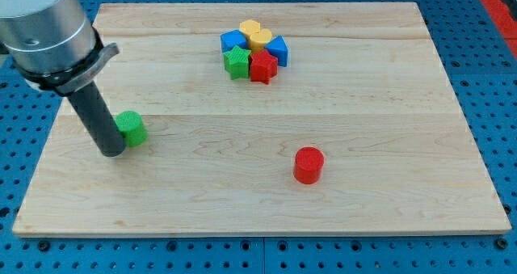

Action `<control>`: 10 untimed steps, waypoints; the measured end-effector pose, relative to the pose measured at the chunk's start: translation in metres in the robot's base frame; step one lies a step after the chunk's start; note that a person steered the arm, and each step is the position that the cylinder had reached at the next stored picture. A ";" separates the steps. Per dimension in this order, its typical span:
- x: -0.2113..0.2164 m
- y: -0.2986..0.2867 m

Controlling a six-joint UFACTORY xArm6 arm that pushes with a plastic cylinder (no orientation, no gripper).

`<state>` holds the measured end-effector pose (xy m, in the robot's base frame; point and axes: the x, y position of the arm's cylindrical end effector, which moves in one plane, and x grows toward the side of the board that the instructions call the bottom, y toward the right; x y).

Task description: Nudge the green circle a bit up

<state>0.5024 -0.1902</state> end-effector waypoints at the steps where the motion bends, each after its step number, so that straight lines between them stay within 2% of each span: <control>1: 0.000 0.011; 2: 0.000 0.021; 4: 0.000 0.002; 5: 0.000 0.014; 10: -0.031 0.036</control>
